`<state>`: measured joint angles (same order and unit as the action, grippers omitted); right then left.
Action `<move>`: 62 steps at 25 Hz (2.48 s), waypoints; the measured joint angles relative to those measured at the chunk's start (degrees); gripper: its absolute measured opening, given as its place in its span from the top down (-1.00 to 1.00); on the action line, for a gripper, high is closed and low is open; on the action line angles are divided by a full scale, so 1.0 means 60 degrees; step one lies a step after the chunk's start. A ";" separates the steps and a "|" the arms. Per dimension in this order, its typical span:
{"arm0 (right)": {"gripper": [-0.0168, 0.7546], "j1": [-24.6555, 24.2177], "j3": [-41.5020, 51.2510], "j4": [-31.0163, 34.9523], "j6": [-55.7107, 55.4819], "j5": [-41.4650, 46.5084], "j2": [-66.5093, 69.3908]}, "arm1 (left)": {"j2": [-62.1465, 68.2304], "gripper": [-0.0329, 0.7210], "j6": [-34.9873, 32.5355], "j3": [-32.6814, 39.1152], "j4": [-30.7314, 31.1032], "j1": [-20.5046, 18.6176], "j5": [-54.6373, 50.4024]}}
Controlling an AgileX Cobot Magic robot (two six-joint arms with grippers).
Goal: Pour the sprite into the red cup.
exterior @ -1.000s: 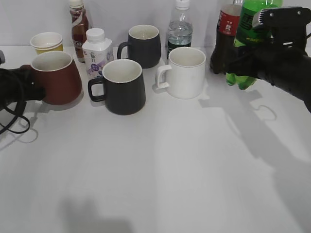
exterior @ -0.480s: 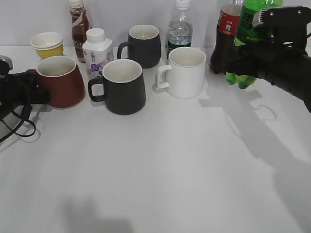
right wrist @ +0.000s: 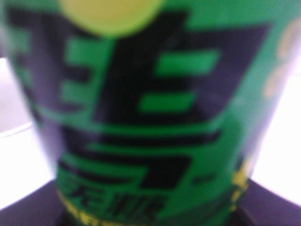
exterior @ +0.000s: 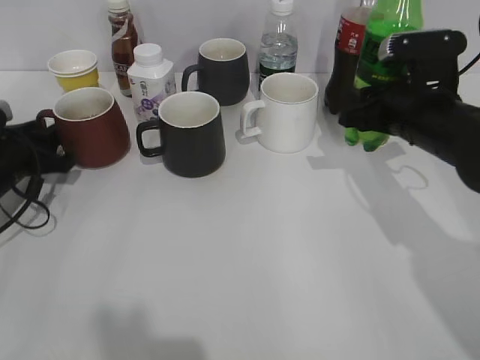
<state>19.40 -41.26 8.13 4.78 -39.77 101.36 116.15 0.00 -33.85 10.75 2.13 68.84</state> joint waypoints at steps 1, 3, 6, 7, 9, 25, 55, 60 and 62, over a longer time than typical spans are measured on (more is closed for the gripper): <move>-0.02 0.0000 0.0000 0.0000 0.0000 -0.0048 0.0077 | 0.0000 0.22 0.0000 0.0117 0.0000 0.0000 0.0050; -0.02 0.0000 0.0000 0.0000 0.0008 -0.0300 0.0285 | -0.0010 0.21 0.0000 0.0310 -0.0019 0.0000 0.0212; -0.02 0.0000 0.0000 0.0000 0.0008 -0.0683 0.0611 | -0.0122 0.21 0.0000 0.0604 -0.0049 0.0000 0.0364; -0.02 0.0000 0.0000 0.0000 0.0008 -0.0785 0.0697 | -0.0224 0.20 0.0000 0.0713 -0.0060 0.0000 0.0297; -0.02 0.0000 0.0000 0.0000 0.0008 -0.0966 0.0830 | -0.0413 0.20 0.0000 0.1006 -0.0067 0.0000 0.0169; -0.42 0.0000 0.0008 -0.0398 -0.0219 -0.1320 0.1361 | -0.3790 0.20 0.1096 0.3268 -0.0222 0.0000 -0.0458; -0.53 0.0000 0.1411 -0.0813 -0.1345 0.8098 -0.3354 | -0.9390 0.20 0.4050 -0.1278 0.0683 0.3432 -2.0272; -0.53 0.0000 0.0608 -0.0776 -0.1292 1.2527 -0.5042 | -1.0681 0.20 0.2986 -0.1479 0.0097 0.3439 -2.2807; -0.53 0.0000 0.0577 -0.0776 -0.1271 1.3758 -0.5810 | -1.1613 0.20 0.2228 -0.1350 -0.0314 0.3439 -2.2960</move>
<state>19.40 -37.79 3.48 -2.85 42.78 66.50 46.47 13.37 -41.95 8.87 22.76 -68.93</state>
